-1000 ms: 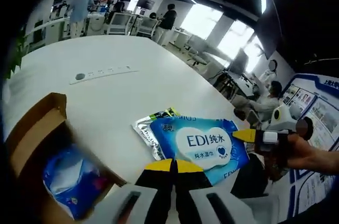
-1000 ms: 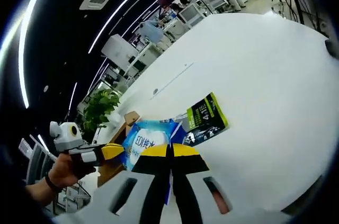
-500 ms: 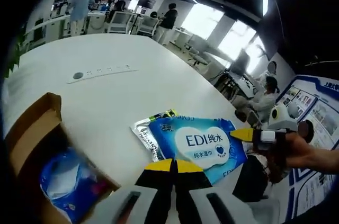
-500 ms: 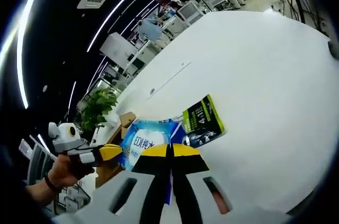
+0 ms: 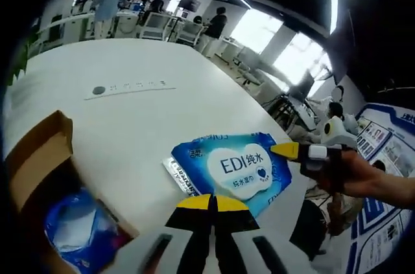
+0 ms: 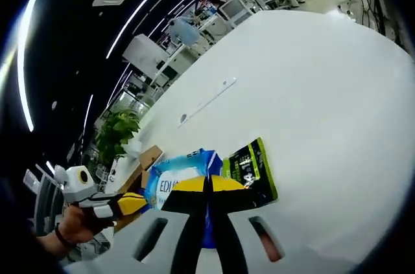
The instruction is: Operate the shoe box by opening the lid, removing the specified soft item, and placing it in the target area until the item is outside and the box remains undamaged.
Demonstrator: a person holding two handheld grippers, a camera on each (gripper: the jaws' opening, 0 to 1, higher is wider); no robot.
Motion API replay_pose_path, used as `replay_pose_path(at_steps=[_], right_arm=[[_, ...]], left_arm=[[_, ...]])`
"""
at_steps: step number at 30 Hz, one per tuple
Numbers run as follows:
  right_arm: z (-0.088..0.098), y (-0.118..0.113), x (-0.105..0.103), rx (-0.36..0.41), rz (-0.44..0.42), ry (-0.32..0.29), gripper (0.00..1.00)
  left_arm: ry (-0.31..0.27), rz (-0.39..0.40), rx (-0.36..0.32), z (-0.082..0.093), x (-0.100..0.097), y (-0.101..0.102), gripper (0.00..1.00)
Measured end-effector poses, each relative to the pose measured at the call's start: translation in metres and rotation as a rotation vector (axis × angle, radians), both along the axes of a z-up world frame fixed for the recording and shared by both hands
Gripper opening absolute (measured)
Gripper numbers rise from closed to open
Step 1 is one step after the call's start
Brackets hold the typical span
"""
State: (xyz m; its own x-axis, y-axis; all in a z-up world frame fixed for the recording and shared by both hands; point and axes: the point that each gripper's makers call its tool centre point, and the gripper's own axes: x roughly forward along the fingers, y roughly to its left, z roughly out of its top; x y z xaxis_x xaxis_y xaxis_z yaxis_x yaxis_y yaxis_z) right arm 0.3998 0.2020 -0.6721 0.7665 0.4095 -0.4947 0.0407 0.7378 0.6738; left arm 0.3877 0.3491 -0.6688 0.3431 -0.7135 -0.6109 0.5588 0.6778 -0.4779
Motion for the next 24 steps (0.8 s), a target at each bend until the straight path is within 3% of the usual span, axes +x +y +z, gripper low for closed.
replay_pose_path(at_steps=[11,24], right_arm=[[-0.014,-0.008,0.022,-0.002,0.019,0.021,0.00],[-0.030,-0.004,0.028,-0.016,0.037,0.064,0.00]], left_arm=[[0.010,0.029,0.010,-0.011,0.014,-0.008,0.00],[0.053,0.057,0.042,-0.036,0.022,-0.018,0.00]])
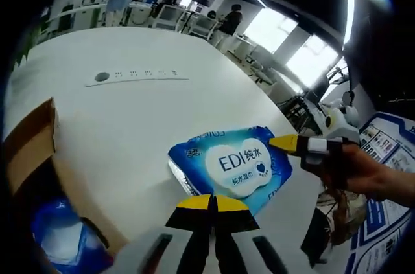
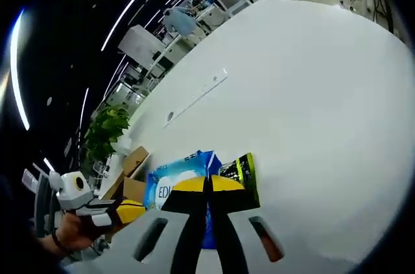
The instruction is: Operate the shoe box by opening the lid, removing the specified soft item, and placing it in the target area until the item is outside and the box remains undamaged.
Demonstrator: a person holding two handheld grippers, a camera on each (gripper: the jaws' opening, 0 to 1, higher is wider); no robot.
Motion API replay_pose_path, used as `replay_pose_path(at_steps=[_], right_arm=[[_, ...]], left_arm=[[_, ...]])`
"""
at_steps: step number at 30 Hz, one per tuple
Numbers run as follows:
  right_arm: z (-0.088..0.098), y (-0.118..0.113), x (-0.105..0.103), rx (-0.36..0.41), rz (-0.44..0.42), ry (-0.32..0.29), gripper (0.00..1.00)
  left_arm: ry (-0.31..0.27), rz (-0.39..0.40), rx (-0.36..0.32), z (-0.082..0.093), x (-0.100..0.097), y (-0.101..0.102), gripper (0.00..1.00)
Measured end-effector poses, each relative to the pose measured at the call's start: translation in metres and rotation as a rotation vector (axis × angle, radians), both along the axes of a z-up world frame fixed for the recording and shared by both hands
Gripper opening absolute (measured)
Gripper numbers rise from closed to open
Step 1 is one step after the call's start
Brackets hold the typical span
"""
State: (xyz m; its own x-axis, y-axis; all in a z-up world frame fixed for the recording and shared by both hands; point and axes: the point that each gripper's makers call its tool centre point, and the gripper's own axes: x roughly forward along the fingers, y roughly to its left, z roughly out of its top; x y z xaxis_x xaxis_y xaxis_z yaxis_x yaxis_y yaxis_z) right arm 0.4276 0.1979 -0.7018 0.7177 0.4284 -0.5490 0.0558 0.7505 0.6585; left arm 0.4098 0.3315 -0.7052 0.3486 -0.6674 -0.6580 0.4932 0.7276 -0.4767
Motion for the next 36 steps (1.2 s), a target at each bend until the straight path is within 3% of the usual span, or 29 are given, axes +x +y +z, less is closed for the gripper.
replay_pose_path(at_steps=[4,6,15,19,26,36], right_arm=[[-0.007,-0.001,0.001,-0.016,0.003,0.014,0.00],[-0.010,0.000,0.002,-0.018,0.009,0.019,0.00],[-0.026,-0.002,0.006,-0.045,0.032,0.047,0.00],[-0.028,-0.003,0.007,-0.045,0.022,0.050,0.00],[-0.030,-0.006,0.008,-0.067,0.007,0.056,0.00],[-0.019,-0.018,0.000,-0.152,-0.003,0.035,0.03]], left_arm=[[0.008,0.001,0.018,-0.007,0.002,-0.003,0.00],[-0.011,-0.020,0.076,-0.013,0.002,-0.002,0.00],[0.006,-0.024,0.131,-0.038,0.008,-0.002,0.00],[-0.009,-0.045,0.167,-0.040,0.008,-0.002,0.00],[-0.015,-0.058,0.164,-0.039,0.011,0.000,0.01],[-0.074,-0.065,0.199,-0.029,0.009,0.010,0.07]])
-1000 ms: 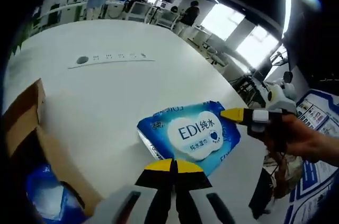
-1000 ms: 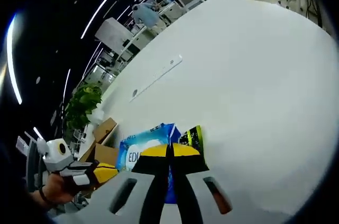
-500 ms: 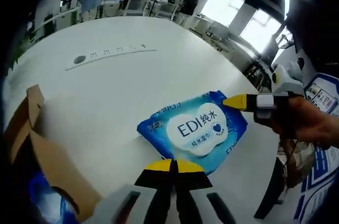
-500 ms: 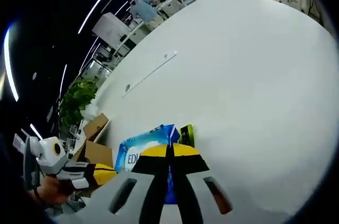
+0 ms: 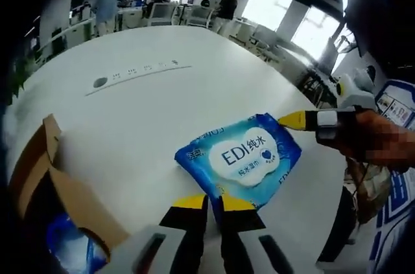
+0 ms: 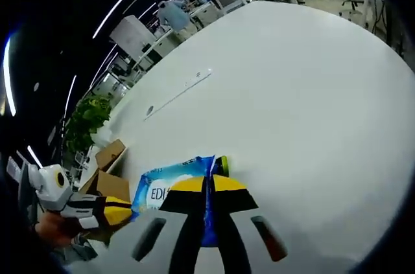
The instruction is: Operate the shoe box by opening the lid, removing the specified soft item, and placing it in the target area until the item is outside and the box remains undamaged.
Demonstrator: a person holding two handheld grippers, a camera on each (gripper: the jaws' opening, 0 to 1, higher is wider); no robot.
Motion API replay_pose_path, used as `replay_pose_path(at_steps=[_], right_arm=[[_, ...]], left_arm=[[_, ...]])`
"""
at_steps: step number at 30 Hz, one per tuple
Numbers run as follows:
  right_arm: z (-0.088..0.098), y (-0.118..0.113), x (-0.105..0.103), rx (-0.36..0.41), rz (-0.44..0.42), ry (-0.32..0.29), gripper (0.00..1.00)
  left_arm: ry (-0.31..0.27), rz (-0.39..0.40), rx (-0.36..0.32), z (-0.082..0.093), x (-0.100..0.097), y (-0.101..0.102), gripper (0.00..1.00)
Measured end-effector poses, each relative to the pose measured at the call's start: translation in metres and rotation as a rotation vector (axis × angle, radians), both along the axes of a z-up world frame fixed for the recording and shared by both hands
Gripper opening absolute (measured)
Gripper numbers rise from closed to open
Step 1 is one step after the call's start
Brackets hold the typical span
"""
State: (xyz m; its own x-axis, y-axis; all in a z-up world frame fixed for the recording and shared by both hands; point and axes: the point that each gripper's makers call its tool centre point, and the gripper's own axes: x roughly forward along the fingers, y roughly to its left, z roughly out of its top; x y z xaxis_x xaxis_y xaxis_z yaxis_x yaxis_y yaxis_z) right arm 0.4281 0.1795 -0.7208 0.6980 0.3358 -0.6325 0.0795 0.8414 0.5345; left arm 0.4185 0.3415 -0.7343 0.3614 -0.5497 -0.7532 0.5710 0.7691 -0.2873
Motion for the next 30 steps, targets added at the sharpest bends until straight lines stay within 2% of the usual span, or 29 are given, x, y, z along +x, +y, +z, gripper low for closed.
replay_pose_path(at_steps=[2,7,18,25,30], right_arm=[[0.004,0.002,-0.004,-0.011,0.022,-0.012,0.02],[0.008,-0.005,-0.012,-0.042,0.005,-0.013,0.05],[0.029,0.009,-0.024,-0.060,0.011,-0.048,0.07],[0.042,0.028,-0.031,-0.061,0.029,-0.074,0.07],[0.047,0.053,-0.031,-0.053,0.064,-0.089,0.08]], left_arm=[[-0.014,0.004,0.004,0.004,0.001,0.005,0.08],[-0.033,0.018,0.002,0.013,0.001,0.017,0.09],[-0.091,0.064,-0.047,0.040,0.002,0.047,0.15],[-0.132,0.088,-0.073,0.059,-0.006,0.074,0.15],[-0.163,0.097,-0.079,0.070,-0.015,0.097,0.15]])
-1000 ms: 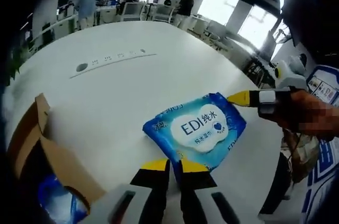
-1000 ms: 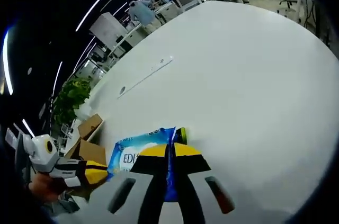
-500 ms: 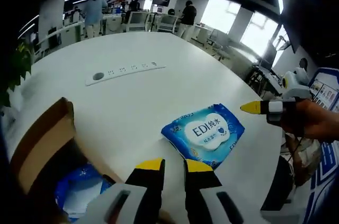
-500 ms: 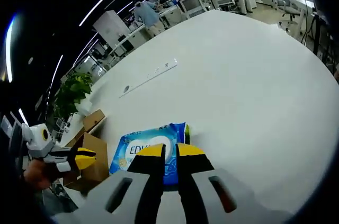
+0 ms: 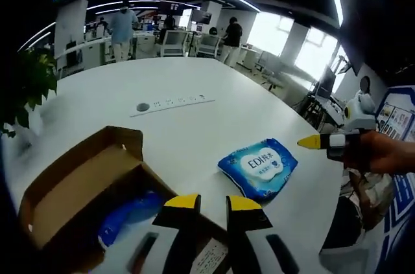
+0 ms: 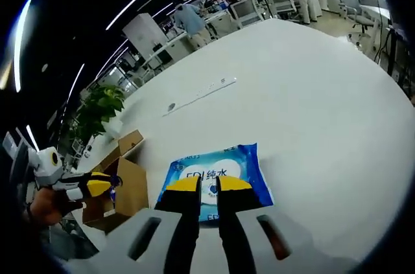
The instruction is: Operate the shoe box by opening the lid, removing the specified soft item, and placing it in the target area until the item is outside and the box remains undamaged.
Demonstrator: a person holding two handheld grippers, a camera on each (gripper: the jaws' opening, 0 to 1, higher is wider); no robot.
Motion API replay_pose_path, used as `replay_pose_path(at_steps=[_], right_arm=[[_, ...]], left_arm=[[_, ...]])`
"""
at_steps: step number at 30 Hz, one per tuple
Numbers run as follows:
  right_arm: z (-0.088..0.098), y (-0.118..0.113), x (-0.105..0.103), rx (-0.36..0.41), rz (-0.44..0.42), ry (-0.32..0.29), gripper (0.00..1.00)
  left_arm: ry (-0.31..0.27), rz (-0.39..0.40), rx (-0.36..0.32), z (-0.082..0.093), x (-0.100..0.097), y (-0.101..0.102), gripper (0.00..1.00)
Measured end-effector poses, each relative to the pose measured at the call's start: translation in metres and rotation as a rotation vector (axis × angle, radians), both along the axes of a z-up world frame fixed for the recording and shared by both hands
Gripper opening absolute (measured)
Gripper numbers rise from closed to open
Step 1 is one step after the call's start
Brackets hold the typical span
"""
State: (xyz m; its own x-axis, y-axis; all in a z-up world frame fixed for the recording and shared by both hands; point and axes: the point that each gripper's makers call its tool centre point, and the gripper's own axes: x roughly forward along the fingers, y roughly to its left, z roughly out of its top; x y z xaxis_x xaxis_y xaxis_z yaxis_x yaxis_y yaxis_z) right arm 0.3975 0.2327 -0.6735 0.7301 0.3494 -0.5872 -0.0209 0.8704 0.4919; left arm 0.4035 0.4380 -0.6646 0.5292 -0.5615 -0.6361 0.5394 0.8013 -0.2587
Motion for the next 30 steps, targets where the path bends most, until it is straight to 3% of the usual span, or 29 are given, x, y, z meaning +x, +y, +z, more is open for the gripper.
replay_pose_path(at_steps=[12,23,30], right_arm=[[0.010,0.081,-0.002,0.021,0.154,-0.026,0.10],[0.014,0.150,-0.005,0.032,0.298,-0.032,0.11],[0.016,0.180,-0.010,0.028,0.374,-0.039,0.12]], left_arm=[[-0.046,0.099,-0.045,0.020,-0.020,0.073,0.16],[-0.034,0.204,-0.053,0.014,-0.040,0.136,0.17],[-0.019,0.255,-0.059,0.005,-0.058,0.163,0.18]])
